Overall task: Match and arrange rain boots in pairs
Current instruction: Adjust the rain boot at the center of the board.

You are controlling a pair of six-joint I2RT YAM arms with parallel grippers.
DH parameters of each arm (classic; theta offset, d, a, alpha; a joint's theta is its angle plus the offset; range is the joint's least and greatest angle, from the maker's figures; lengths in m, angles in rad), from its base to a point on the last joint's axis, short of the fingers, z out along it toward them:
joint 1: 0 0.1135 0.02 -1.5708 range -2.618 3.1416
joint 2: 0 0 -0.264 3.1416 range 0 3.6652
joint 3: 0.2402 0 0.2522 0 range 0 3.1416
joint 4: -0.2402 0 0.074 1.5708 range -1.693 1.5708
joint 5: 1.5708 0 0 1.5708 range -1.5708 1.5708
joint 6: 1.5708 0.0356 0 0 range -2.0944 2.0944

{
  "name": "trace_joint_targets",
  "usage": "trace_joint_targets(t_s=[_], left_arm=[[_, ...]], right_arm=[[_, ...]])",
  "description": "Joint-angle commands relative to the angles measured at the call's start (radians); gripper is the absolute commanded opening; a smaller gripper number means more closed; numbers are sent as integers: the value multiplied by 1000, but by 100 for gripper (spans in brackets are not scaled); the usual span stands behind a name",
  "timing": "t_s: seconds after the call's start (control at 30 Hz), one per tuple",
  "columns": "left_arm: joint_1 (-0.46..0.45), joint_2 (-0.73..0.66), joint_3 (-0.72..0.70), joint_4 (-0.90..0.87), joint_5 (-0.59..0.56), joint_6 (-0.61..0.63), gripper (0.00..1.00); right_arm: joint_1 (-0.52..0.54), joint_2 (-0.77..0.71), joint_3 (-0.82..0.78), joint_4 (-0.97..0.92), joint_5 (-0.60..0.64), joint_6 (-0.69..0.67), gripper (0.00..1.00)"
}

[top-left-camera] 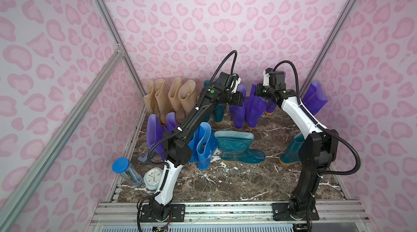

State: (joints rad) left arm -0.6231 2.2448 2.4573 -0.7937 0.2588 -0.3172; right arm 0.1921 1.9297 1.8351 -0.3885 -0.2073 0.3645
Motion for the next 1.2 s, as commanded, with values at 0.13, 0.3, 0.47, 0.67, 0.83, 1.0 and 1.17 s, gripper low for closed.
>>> trace_joint_targets(t_s=[0.13,0.3,0.47,0.67,0.83,1.0,1.17], left_arm=[[6,38,-1,97,40,-3,16],[6,54,0,170,30,-12,2],[8,74,7,255,-41,-11,2],[19,102,34,265,-73,-5,2],[19,88,32,217,-30,4,6],[18,-7,-34,196,14,22,59],[19,-77,-5,117,136,115,88]], right_arm=[[-8,-27,-89,110,-58,79,0],[-8,-41,-121,136,-76,108,16],[-9,-35,-116,132,-75,111,24],[-17,-46,-122,134,-78,114,29],[-17,-63,-115,108,-72,108,42],[-16,-118,-137,97,-40,106,56],[-20,-175,-151,76,18,101,65]])
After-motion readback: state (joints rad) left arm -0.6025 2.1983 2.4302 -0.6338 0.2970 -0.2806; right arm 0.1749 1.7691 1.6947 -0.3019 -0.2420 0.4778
